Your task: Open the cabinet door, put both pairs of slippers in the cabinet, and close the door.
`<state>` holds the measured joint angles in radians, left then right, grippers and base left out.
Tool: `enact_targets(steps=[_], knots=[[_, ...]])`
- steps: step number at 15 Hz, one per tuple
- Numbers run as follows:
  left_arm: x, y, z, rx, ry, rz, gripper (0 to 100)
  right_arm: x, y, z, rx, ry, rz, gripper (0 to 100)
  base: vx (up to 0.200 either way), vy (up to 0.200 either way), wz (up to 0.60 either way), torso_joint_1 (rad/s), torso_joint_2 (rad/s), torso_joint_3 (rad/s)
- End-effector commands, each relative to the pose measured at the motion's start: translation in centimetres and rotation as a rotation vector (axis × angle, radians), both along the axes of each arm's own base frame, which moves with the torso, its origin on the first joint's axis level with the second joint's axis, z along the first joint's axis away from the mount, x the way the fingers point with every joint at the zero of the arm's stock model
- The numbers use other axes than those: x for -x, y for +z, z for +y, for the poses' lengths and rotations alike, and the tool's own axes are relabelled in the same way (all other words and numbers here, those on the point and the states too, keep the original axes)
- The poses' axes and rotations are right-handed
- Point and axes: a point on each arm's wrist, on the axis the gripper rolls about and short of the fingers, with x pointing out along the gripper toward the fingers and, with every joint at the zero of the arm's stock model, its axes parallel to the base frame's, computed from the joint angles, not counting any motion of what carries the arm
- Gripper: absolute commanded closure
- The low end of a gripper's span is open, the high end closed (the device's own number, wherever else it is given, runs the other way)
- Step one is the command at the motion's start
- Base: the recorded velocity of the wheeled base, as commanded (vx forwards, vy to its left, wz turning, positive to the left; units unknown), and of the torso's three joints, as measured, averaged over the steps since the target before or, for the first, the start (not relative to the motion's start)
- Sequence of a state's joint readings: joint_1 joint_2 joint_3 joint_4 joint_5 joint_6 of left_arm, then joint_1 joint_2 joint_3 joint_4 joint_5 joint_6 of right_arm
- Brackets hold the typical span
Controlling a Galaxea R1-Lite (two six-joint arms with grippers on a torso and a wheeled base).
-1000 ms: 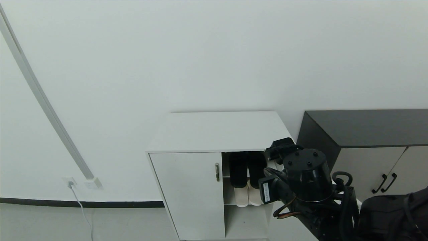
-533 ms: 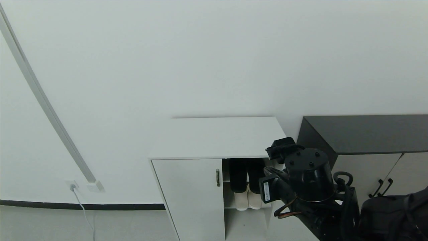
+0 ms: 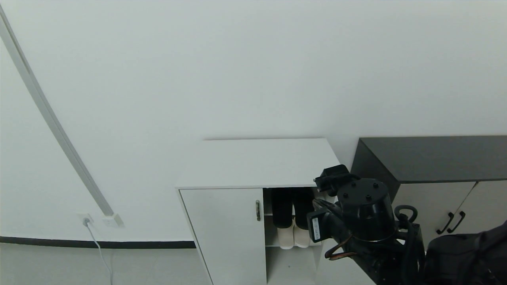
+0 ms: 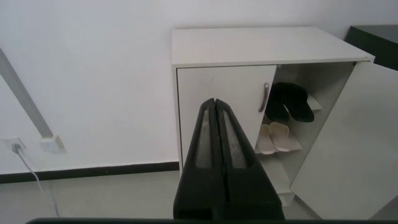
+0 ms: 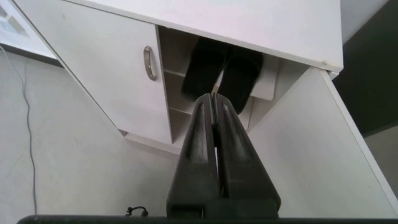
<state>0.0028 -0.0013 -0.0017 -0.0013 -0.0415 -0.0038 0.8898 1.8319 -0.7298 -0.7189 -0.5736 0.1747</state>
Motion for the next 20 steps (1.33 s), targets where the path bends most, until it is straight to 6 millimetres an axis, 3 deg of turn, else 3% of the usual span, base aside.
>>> enact_targets(steps=[1, 6, 15, 20], knots=[[-0.01, 0.0, 0.0, 0.001, 0.0, 0.001, 100, -0.05, -0.17, 0.07, 0.003, 0.001, 0.004, 100, 0.0, 0.0, -0.6, 0.002, 0.0, -0.002], [-0.01, 0.0, 0.0, 0.001, -0.001, 0.001, 100, -0.1, -0.14, -0.03, 0.004, -0.004, 0.001, 100, 0.0, 0.0, -0.6, 0.006, 0.0, 0.0], [-0.01, 0.0, 0.0, -0.001, 0.0, 0.001, 100, -0.34, -0.22, -0.28, 0.009, -0.013, -0.003, 100, 0.0, 0.0, 0.0, 0.0, 0.0, 0.0], [-0.01, 0.0, 0.0, -0.001, -0.001, 0.001, 100, -0.47, -0.41, -0.13, 0.01, -0.011, -0.007, 100, -0.2, 0.0, 0.0, 0.008, 0.0, 0.001]])
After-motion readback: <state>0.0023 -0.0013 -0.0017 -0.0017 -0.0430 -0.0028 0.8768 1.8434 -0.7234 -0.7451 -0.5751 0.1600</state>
